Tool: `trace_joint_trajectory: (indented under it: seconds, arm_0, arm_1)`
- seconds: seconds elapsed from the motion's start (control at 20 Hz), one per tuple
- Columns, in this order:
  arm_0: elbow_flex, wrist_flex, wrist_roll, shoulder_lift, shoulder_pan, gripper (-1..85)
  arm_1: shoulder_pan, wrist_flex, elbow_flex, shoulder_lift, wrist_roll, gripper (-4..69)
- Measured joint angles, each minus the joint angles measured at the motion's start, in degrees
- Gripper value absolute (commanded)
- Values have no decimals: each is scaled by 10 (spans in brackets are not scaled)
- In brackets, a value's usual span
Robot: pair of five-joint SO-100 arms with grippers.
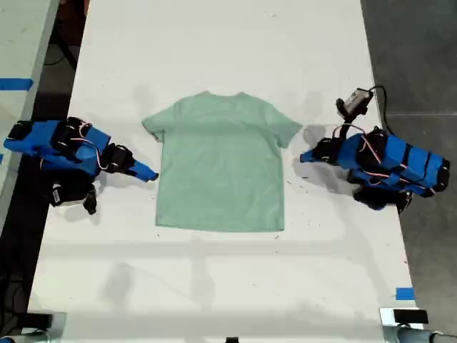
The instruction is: Fold t shirt
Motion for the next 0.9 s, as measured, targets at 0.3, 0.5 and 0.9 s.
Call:
trace_joint_trajectory:
  seconds: [0.3, 0.5, 0.9]
  arm_0:
    - [0, 0, 0, 0, 0, 116]
    - [0, 0, 0, 0, 0, 116]
    - [0, 0, 0, 0, -1, 116]
  arm_1:
    - [73, 52, -107, -65, -64, 145]
    - [142, 76, -365, -331, -157, 246]
    - [245, -30, -498, -716, -243, 198]
